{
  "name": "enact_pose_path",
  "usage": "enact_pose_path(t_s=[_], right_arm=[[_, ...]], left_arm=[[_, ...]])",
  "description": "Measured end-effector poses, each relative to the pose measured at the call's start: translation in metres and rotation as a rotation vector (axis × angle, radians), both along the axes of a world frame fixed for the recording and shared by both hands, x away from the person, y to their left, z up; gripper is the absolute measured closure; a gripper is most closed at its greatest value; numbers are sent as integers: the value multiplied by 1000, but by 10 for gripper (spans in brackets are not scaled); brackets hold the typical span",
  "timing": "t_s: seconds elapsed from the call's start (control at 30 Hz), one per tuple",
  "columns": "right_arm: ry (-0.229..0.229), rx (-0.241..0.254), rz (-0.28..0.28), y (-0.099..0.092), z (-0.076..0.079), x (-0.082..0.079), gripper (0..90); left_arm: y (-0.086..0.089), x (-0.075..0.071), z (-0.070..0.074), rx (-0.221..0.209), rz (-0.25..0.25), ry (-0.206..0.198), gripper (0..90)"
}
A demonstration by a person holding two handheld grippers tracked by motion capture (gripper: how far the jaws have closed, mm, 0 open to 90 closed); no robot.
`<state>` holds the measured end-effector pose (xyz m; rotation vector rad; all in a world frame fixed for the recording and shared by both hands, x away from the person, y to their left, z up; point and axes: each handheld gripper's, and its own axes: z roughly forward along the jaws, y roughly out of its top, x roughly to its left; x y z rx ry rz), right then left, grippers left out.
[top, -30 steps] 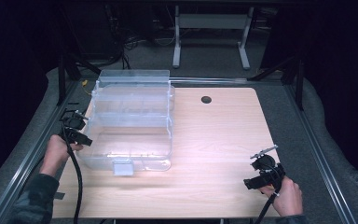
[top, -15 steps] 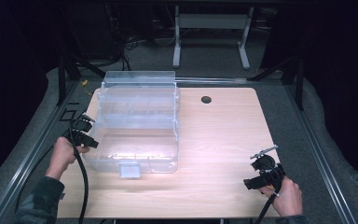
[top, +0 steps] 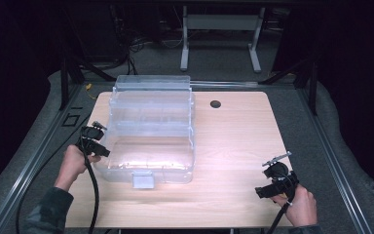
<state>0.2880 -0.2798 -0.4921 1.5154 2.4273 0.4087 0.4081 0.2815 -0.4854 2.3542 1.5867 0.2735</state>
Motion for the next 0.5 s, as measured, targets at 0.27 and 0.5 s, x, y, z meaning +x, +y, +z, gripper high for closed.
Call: enact_pose_path(t_s=[0.27,0.5], right_arm=[[2,-6,0,0,1,-1,148],[-3,4,2,-1,1,-2,148]], left_arm=[[-15,-4,0,0,-14,1,738],[-30,-11,1,0,-44,-6,704]])
